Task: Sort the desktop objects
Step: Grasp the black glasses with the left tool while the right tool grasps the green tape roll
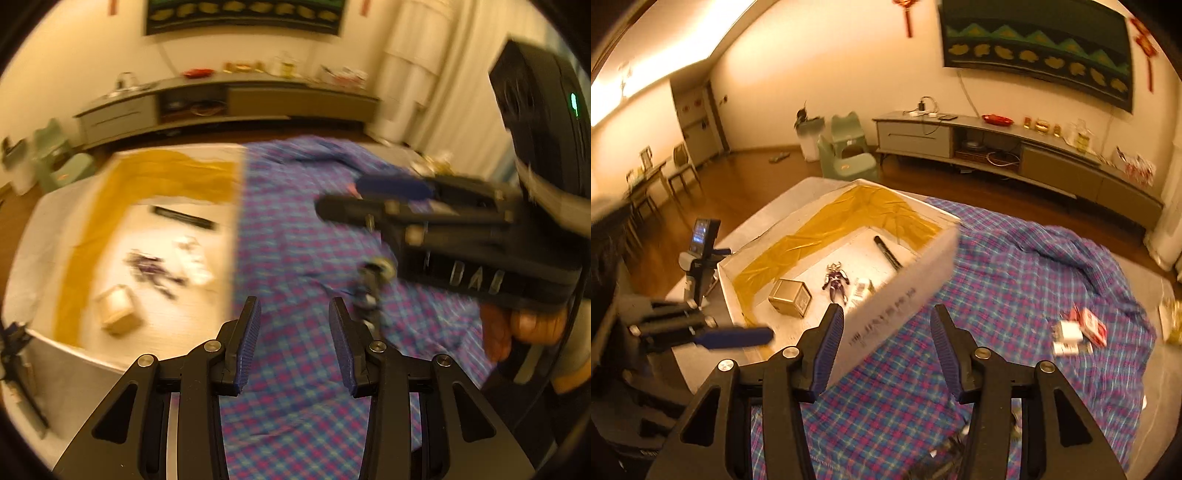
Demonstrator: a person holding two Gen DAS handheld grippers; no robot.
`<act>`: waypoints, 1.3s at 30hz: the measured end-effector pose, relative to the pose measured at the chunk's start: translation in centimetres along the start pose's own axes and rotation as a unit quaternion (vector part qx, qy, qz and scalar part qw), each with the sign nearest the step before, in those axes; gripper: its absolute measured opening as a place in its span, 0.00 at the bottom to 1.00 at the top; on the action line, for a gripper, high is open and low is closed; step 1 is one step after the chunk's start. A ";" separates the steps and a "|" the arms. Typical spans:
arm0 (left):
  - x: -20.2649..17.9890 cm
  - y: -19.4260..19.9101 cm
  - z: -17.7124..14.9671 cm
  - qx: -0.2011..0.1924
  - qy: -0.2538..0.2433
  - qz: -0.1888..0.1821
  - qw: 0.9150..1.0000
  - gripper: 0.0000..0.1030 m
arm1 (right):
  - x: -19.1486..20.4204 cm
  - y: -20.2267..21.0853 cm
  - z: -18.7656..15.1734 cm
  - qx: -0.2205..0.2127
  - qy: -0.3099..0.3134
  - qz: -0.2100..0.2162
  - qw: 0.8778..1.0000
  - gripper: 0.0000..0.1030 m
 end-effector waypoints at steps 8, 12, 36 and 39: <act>-5.6 -6.2 0.0 0.052 -0.034 -0.032 0.998 0.39 | -10.2 2.2 -3.8 0.005 -0.083 -0.064 0.994 0.49; -6.8 -9.5 0.2 0.081 -0.027 -0.039 0.996 0.39 | -15.1 0.2 -6.4 0.055 -0.150 -0.073 0.985 0.49; -7.5 -15.9 -0.5 0.109 -0.017 0.017 0.994 0.34 | -16.7 -8.5 -10.4 0.129 -0.026 -0.040 0.991 0.45; -6.9 -15.7 -0.4 0.105 -0.015 0.024 0.994 0.34 | -16.0 -8.7 -10.5 0.125 -0.001 -0.046 0.991 0.57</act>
Point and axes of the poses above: each gripper's, at about its wrist camera, not at the fingertips, and y roughly against the way its jaws point, x to its left, z to its top, the point moved 1 cm from there along -y, roughly the way its jaws point, and after that the axes turned 7 degrees about -y, right-handed, at the moved point
